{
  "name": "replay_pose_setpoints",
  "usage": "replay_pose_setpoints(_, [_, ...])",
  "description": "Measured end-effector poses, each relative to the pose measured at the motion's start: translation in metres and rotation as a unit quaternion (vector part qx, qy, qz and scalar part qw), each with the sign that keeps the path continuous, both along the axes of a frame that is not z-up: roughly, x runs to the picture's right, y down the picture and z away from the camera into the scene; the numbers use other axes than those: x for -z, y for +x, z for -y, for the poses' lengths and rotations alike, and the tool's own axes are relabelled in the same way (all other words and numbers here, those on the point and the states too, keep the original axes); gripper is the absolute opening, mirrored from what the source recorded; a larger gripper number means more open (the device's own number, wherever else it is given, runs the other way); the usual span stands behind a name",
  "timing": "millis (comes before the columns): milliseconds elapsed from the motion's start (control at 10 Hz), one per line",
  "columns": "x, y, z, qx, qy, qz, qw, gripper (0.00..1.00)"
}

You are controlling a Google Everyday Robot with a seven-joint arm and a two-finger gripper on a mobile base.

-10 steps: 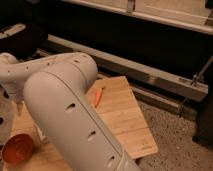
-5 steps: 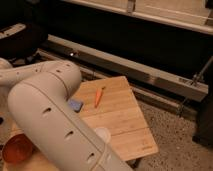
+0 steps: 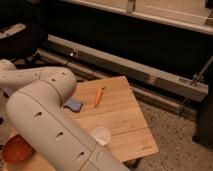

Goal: Stand the bottle upright

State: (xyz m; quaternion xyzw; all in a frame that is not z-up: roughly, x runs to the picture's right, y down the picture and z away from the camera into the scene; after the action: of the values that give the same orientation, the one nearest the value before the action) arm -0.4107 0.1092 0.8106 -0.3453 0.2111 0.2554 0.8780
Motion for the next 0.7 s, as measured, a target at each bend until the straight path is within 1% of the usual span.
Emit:
replay_pose_setpoints(400, [-0.018,-0.001,-0.007,-0.013,-0.006,-0.011,0.9998,0.80])
replay_pose_setpoints(700, [-0.028,-0.005,-0.016,-0.009,-0.017,-0.015,0.9997,0.80])
